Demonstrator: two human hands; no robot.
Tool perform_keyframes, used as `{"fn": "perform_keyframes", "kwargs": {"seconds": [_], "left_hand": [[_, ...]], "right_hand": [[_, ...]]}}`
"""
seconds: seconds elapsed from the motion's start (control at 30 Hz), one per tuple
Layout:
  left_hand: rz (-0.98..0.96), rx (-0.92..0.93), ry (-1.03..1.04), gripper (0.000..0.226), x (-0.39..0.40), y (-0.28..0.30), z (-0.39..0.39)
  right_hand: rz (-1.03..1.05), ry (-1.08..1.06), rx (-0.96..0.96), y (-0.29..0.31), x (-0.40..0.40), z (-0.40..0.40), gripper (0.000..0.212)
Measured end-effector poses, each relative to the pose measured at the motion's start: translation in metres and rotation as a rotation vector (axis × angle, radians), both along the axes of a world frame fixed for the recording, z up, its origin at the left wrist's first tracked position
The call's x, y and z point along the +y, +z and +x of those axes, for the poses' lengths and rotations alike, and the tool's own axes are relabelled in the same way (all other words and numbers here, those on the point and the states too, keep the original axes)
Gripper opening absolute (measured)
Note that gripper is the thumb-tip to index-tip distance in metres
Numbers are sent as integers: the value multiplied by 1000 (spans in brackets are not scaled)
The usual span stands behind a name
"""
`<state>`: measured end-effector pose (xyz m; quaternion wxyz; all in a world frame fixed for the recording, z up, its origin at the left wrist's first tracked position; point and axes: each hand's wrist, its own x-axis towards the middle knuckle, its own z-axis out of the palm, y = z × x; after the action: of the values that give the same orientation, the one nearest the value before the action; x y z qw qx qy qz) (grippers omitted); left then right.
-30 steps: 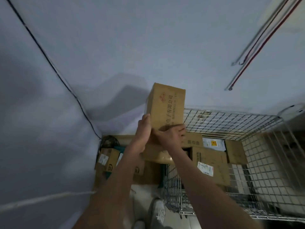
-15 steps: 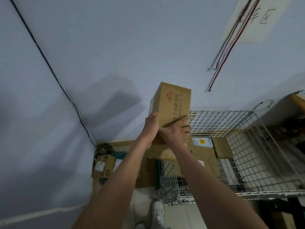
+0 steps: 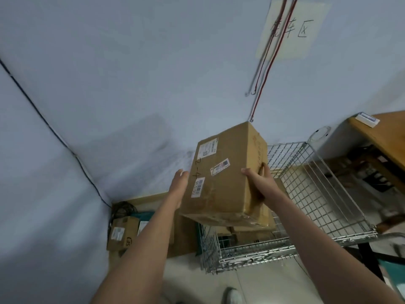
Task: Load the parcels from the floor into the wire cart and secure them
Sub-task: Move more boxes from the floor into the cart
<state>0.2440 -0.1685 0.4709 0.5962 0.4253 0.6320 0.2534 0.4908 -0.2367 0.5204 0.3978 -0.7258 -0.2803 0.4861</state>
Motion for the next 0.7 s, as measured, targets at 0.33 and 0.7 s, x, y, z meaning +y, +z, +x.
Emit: {"fn": "perform_keyframes", "kwargs": {"seconds": [0.33,0.7], "left_hand": [[-212,-221,-73,57,-14,13,114],[-150,-327,77,53,-28,14,256]], "right_hand": [[88,141,270,-11,-21,179,82],[33,239,447,-34,-18,341,73]]}}
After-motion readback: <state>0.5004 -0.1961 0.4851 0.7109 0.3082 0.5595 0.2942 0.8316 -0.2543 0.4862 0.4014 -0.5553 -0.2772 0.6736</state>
